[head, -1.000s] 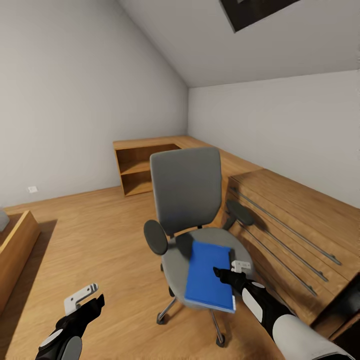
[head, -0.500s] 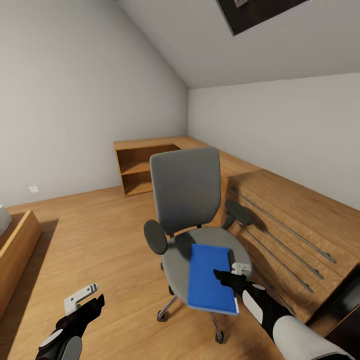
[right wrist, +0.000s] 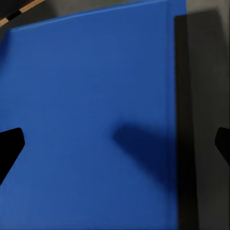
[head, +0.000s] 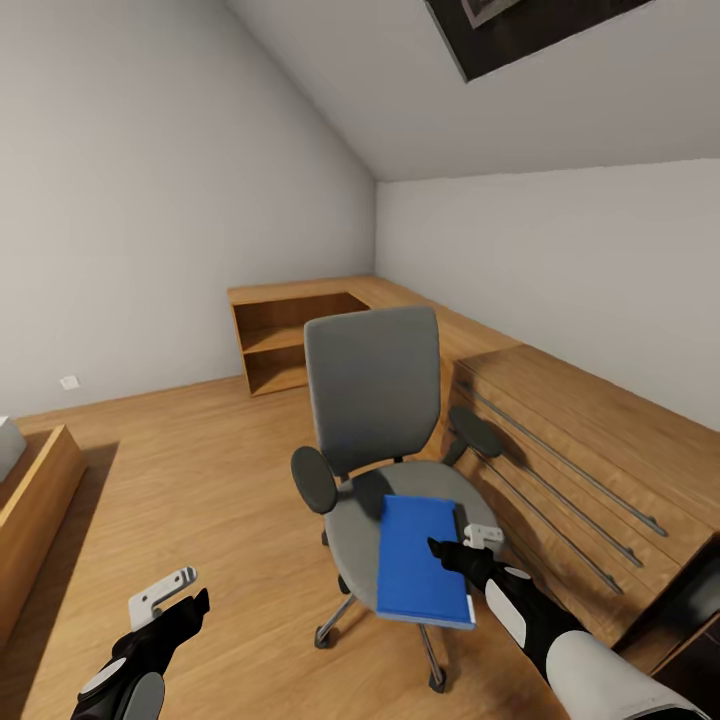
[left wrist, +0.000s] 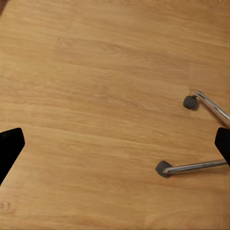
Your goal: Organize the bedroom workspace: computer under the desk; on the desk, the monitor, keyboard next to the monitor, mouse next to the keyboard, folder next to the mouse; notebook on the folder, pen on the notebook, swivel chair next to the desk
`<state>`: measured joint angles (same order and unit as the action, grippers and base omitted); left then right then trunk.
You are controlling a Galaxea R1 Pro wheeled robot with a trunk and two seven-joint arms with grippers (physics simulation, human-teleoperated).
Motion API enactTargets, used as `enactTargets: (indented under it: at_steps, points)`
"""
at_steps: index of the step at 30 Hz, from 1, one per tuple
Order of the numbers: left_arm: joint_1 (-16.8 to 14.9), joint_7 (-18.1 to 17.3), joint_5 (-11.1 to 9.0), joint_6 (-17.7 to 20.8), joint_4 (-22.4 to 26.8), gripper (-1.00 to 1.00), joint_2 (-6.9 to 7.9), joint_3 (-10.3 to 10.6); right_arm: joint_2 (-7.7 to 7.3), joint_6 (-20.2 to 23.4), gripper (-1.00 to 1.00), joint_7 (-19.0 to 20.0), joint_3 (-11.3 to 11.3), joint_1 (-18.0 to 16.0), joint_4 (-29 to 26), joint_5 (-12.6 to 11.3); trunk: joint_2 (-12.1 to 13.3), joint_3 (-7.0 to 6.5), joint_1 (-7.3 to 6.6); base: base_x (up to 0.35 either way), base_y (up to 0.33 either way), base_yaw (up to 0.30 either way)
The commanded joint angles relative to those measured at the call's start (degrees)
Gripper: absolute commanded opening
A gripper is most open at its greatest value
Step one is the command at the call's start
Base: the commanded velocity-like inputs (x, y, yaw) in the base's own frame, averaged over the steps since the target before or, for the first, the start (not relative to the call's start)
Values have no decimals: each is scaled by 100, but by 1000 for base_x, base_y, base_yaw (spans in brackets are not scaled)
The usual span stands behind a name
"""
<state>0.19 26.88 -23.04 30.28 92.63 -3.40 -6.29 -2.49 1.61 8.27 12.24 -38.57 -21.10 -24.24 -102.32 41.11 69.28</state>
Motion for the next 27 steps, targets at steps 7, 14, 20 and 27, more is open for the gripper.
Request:
enactTargets:
  at_steps: [7,14,20,27]
  points:
    - [-1,37,-61,13,10,100,-3,-3,-6,15,100,5,24,-2,-13,-46,280,-122,-155,0,0,0]
    - [-1,37,-61,13,10,100,-3,-3,-8,-66,100,-3,13,-2,-93,-46,561,-248,-308,0,0,0]
    - [-1,37,-61,13,10,100,-3,-3,-20,-115,100,-8,8,-2,-294,-46,801,-355,-440,0,0,0]
    - [-1,37,-61,13,10,100,-3,-8,-19,-123,100,-93,10,5,-404,-46,1082,-481,-594,0,0,0]
